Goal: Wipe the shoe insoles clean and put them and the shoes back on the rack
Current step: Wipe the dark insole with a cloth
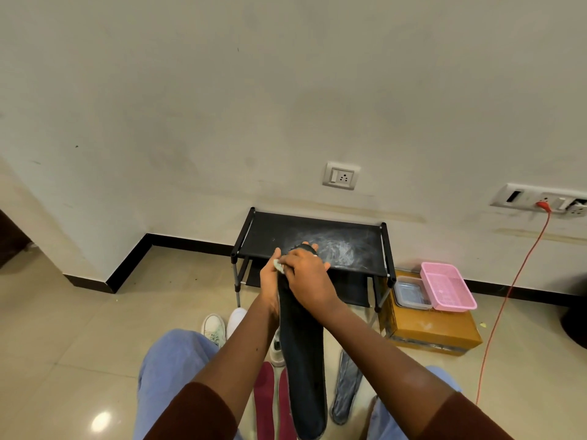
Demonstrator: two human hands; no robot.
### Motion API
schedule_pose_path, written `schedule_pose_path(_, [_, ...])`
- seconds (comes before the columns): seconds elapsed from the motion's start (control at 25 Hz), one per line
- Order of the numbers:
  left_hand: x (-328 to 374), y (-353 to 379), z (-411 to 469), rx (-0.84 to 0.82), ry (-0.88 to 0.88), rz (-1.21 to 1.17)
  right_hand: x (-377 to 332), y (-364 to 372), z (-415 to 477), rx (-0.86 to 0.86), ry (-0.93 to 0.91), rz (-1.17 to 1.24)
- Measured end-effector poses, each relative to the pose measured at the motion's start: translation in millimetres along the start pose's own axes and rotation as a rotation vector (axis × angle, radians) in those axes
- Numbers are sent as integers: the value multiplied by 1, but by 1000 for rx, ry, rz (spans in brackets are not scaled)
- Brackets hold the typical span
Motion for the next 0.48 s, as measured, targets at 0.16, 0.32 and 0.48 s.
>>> schedule_pose_path(0.16, [-10, -8, 12, -87, -75, -3, 29, -13, 23, 130, 69, -60])
schedule_pose_path(0.32, [-1, -5, 14, -94, -25, -14, 29, -11, 22, 95, 27, -104])
schedule_pose_path(0.48, [8, -14, 26, -108, 11, -94, 24, 1, 0, -32, -13, -76])
Point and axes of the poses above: each hand's wrist, its own z-axis towards the middle knuckle, its own y-axis out of the palm, x = y × z, the point moved 10 cm from there along z, towards the middle knuckle, and after that the axes turned 15 degrees about -z, right-handed, at the moved point
